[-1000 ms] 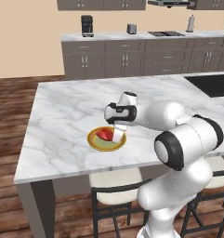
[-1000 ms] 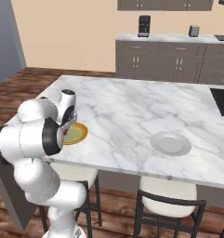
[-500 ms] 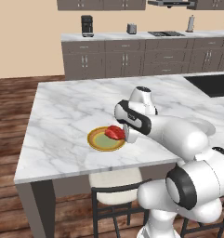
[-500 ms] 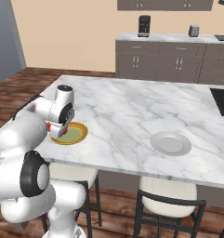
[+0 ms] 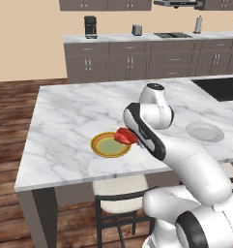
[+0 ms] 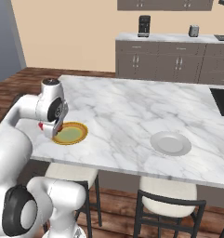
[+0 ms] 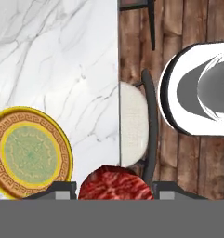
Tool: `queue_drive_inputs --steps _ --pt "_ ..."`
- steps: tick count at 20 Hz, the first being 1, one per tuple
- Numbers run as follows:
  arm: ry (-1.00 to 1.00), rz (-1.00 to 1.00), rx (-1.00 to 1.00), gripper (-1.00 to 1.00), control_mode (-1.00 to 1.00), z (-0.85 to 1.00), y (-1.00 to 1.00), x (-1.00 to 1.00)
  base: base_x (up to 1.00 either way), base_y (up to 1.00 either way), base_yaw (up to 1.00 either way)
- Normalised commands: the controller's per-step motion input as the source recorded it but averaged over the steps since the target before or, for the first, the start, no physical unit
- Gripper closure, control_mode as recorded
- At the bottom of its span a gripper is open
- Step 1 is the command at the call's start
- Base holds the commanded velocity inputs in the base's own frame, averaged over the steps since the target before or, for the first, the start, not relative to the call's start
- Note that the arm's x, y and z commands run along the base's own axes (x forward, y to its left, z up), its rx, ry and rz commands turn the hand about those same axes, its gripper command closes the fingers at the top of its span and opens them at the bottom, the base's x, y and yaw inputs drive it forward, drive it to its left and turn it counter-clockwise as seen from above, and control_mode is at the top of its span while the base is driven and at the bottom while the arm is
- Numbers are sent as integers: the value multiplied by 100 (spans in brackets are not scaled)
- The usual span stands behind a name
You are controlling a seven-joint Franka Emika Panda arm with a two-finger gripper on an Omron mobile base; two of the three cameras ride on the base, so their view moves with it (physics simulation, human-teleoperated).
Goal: Transport the steak and lemon to the fridge. Place the steak on the rack containing meat and place the lemon on the rack containing the vegetable, ensuring meats and vegetables are on different racks.
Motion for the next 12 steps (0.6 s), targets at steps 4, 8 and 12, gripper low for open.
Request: queue_drive_inputs --steps 4,8,12 --pt "-9 0 5 100 -100 54 0 -66 0 0 0" --pt "-20 0 2 100 -100 55 0 -78 0 0 0" --pt "-25 0 0 100 -100 65 0 -88 0 0 0"
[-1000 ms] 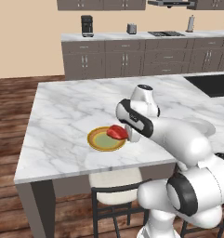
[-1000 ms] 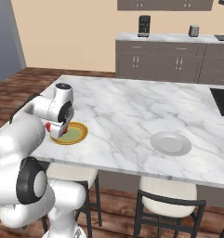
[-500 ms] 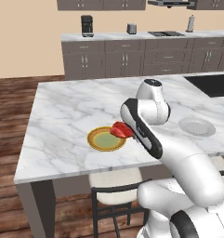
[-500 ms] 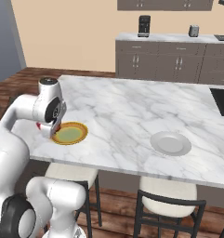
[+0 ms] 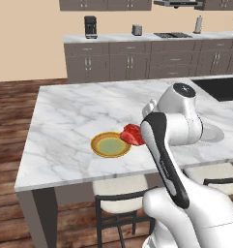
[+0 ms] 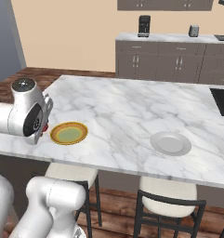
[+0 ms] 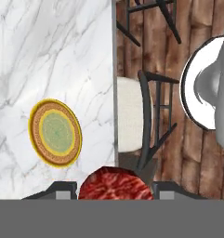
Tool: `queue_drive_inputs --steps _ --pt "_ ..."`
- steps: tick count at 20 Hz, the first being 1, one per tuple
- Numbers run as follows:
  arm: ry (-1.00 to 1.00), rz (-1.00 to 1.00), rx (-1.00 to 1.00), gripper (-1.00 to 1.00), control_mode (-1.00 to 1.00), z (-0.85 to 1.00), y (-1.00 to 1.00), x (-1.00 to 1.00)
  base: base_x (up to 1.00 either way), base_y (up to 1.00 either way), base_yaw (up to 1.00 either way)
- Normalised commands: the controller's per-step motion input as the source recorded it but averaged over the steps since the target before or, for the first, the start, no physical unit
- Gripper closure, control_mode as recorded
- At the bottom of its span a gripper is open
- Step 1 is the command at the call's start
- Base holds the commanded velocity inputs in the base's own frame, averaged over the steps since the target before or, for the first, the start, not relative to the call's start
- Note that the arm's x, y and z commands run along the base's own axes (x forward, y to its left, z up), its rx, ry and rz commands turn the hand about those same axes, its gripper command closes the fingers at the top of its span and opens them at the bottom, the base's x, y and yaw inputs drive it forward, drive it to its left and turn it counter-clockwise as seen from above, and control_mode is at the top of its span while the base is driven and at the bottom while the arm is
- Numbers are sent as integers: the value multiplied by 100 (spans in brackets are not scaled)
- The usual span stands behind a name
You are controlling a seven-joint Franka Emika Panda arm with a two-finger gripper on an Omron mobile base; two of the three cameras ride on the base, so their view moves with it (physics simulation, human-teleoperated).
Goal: Transport the steak and lemon to the fridge. Place the steak on the rack containing meat and place the lemon on the rack containing the vegetable, ensuring meats and vegetables are on different racks.
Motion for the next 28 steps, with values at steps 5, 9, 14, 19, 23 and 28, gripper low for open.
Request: queue_drive_inputs --steps 5,9,14,19,23,28 --pt "-25 0 1 100 -100 75 0 -84 0 0 0" --pt "-26 0 1 100 -100 85 -1 -88 0 0 0" --pt "-9 0 2 100 100 35 -6 -36 -59 -21 0" --pt "0 0 0 100 100 0 0 0 -100 -6 1" --pt "0 0 0 100 100 0 0 0 -100 90 3" --pt "0 0 0 100 100 0 0 0 -91 100 12"
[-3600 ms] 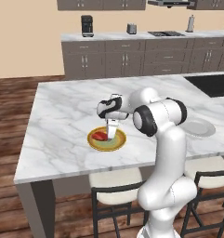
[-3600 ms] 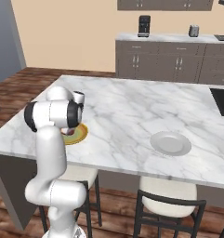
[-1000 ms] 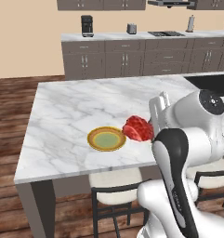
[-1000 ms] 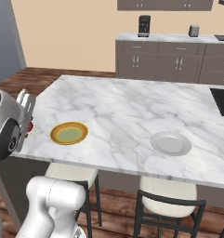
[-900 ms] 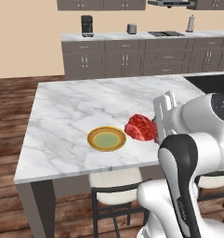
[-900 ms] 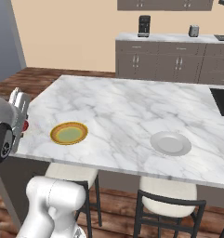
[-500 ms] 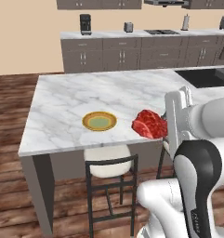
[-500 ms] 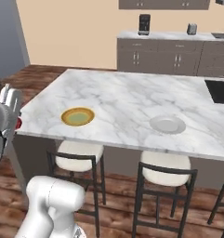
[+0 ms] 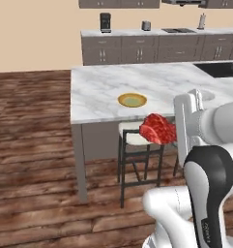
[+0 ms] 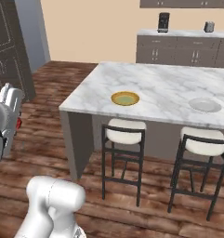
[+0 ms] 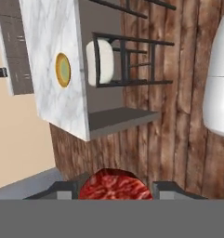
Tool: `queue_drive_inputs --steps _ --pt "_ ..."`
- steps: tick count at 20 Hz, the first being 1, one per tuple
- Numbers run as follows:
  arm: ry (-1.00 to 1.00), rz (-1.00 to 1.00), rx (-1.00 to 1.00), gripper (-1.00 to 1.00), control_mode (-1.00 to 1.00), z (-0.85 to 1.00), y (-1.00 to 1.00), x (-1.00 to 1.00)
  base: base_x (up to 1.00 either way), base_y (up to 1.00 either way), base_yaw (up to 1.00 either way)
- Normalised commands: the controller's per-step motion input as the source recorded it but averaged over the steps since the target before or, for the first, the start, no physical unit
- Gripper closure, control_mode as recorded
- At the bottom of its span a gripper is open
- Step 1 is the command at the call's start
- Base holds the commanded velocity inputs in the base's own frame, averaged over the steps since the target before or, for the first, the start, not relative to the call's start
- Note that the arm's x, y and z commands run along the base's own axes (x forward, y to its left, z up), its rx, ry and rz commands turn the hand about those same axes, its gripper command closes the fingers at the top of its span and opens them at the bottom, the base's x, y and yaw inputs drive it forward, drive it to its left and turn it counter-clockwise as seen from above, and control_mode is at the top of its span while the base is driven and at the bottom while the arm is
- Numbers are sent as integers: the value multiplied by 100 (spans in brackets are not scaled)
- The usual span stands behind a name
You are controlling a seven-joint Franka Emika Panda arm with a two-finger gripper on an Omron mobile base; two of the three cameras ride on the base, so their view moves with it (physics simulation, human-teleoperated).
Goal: Transport the steak and lemon to the fridge. Place the steak on the rack containing meat and place the lemon on the rack containing the vegetable, ensuring meats and vegetables are on different racks.
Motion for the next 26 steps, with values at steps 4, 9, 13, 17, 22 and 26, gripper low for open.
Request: queue_drive_inputs --steps 4,9,13,17,22,26 --pt "0 0 0 100 100 0 0 0 -6 100 2" --pt "0 0 0 100 100 0 0 0 -1 100 23" --pt "0 0 0 100 100 0 0 0 -21 100 46" --pt "0 0 0 100 100 0 0 0 -12 100 57" --pt "0 0 0 100 100 0 0 0 -2 100 54" --pt "0 0 0 100 100 0 0 0 12 100 53"
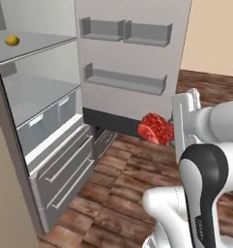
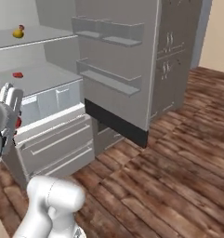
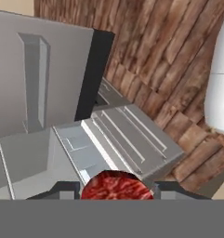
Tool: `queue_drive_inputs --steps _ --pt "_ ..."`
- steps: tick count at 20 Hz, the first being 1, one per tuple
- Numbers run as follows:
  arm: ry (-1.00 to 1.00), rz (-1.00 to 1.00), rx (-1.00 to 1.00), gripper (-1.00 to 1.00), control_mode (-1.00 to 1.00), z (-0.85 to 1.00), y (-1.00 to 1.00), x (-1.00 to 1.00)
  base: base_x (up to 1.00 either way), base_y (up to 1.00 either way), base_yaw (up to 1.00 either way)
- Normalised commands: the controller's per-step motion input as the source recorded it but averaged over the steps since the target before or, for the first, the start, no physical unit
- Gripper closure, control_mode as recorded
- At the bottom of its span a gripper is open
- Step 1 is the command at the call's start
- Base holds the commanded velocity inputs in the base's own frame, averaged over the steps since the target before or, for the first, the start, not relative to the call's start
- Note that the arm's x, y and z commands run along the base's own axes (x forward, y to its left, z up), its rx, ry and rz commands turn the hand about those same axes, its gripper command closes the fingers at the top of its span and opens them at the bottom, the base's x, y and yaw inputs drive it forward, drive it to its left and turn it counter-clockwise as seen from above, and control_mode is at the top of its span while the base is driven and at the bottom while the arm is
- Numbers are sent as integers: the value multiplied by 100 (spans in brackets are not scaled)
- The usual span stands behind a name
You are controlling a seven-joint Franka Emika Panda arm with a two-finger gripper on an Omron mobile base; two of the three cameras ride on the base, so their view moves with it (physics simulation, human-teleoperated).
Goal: Transport the steak and lemon to the fridge. Place the steak on the rack containing meat and place the lemon on the rack containing the vegetable, ensuring meats and vegetables are on different racks.
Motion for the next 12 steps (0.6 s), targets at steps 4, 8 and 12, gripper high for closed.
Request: queue_drive_inputs --steps 4,8,12 --pt "0 0 0 100 100 0 0 0 100 73 20" --pt "0 0 0 100 100 0 0 0 100 7 25" --pt "0 0 0 100 100 0 0 0 77 1 30"
